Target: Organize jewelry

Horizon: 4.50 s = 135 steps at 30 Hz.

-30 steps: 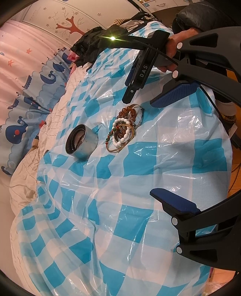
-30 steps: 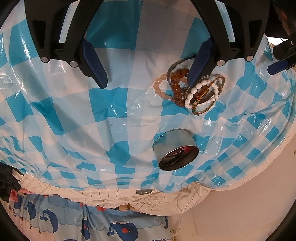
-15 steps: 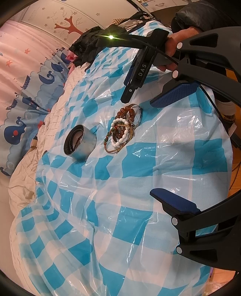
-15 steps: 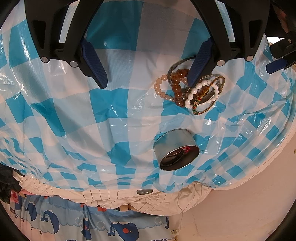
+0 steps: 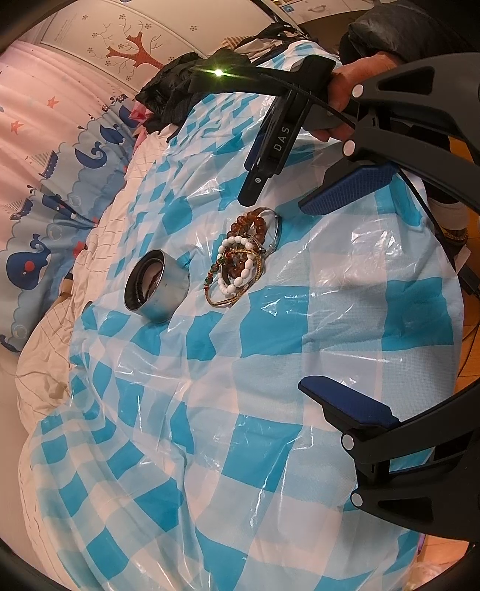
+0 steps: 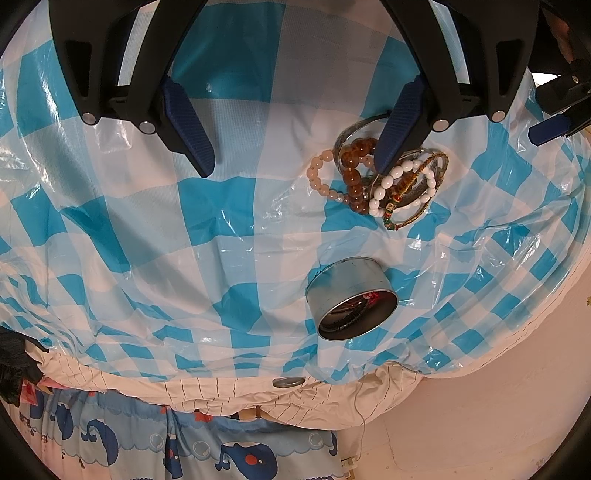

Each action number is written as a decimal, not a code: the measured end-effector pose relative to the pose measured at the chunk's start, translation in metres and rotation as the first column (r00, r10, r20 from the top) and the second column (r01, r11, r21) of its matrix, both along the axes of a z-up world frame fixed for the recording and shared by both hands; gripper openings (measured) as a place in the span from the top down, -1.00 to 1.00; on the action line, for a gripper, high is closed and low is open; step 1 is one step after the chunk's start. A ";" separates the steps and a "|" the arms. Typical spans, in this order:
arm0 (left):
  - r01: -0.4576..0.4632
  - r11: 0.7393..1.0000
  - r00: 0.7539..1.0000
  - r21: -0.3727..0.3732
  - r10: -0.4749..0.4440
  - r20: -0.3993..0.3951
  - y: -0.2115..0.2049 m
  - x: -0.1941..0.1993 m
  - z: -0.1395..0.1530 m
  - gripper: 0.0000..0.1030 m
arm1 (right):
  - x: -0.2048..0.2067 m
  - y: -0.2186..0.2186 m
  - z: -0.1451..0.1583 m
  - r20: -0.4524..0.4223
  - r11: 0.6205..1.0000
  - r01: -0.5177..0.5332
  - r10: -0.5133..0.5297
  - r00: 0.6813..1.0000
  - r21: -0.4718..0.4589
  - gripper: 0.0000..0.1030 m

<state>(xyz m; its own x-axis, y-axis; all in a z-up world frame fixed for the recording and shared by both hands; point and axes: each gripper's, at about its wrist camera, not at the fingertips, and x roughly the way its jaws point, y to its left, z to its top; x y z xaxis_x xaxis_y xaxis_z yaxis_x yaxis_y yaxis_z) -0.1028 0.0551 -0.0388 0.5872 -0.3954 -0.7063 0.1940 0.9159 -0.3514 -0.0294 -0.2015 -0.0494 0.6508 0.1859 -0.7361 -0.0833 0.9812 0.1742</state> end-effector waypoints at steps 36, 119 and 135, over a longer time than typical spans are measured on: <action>-0.001 1.000 1.000 0.000 0.001 -0.001 -0.001 0.000 0.000 -0.65 | -0.001 0.001 0.000 -0.001 1.000 0.000 0.000 1.000 0.001 -0.64; -0.006 0.999 0.999 -0.035 0.007 0.031 -0.032 0.032 0.000 -0.65 | -0.006 -0.030 0.007 0.044 0.993 -0.002 -0.003 0.999 0.119 -0.73; 0.007 0.984 1.000 -0.176 -0.002 0.028 -0.010 0.042 -0.003 -0.68 | -0.014 -0.038 0.003 0.027 0.994 -0.023 0.020 0.999 0.104 -0.74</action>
